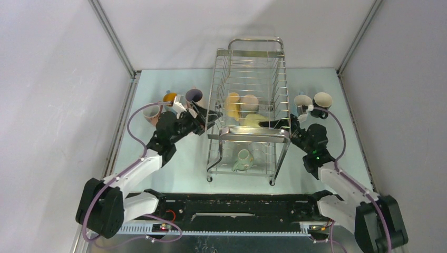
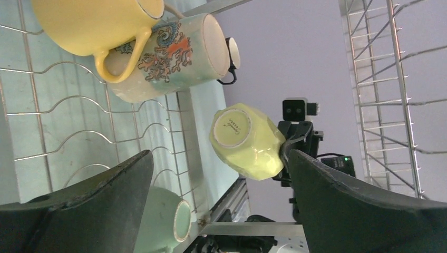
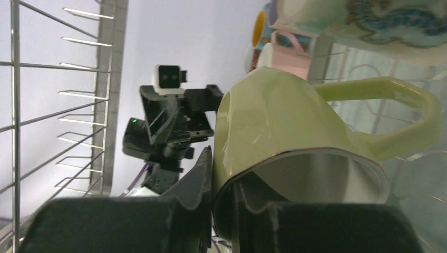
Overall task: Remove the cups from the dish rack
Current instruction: Place the cup at the center of the board.
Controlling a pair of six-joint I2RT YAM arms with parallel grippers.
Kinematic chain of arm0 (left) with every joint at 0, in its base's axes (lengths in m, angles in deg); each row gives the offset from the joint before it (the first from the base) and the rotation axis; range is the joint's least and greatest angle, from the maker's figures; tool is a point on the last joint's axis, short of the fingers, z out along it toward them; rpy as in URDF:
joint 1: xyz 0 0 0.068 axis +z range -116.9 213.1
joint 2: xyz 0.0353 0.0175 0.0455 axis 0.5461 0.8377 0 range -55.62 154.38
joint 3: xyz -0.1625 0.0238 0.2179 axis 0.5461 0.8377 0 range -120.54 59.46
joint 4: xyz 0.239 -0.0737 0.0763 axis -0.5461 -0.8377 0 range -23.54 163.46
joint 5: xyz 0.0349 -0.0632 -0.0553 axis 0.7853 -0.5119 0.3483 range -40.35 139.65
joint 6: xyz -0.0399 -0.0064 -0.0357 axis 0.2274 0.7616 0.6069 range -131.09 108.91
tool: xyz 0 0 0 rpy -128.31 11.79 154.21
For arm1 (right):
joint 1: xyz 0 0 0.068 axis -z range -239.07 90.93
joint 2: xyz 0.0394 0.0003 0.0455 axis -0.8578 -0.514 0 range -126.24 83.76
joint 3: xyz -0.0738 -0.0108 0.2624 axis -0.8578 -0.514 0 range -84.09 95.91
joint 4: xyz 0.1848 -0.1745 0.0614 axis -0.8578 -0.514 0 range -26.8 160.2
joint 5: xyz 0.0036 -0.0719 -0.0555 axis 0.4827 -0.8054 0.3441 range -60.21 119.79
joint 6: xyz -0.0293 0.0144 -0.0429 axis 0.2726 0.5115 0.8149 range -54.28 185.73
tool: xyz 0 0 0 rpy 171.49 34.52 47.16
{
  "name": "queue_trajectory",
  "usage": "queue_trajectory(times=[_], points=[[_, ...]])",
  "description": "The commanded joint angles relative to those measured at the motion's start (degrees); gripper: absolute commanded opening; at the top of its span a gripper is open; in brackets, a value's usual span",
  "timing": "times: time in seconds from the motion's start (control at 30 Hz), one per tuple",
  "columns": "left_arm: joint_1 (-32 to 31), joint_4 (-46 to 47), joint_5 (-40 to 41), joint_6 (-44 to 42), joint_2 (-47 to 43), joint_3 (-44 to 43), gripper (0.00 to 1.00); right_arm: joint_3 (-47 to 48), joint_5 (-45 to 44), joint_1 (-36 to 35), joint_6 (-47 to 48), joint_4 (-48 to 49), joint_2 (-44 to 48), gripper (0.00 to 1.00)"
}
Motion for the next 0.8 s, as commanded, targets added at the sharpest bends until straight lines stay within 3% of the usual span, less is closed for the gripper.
queue_trajectory(times=[0.0,0.4,0.6,0.77], points=[[0.5,-6.8,-0.5,-7.6,-3.7,-1.5,1.00,4.5,-0.8,3.1,7.4,-16.6,8.0,0.00],[0.6,-18.4,-5.0,-19.1,-6.5,-5.8,1.00,18.6,-9.7,11.4,23.2,-60.5,18.0,0.00],[0.5,-23.7,-6.8,-24.2,-8.7,-6.5,1.00,29.1,-21.6,12.9,32.1,-78.5,13.7,0.00],[0.2,-24.9,-8.8,-25.8,-9.8,-5.3,1.00,34.3,-25.8,14.5,36.4,-84.5,5.3,0.00]])
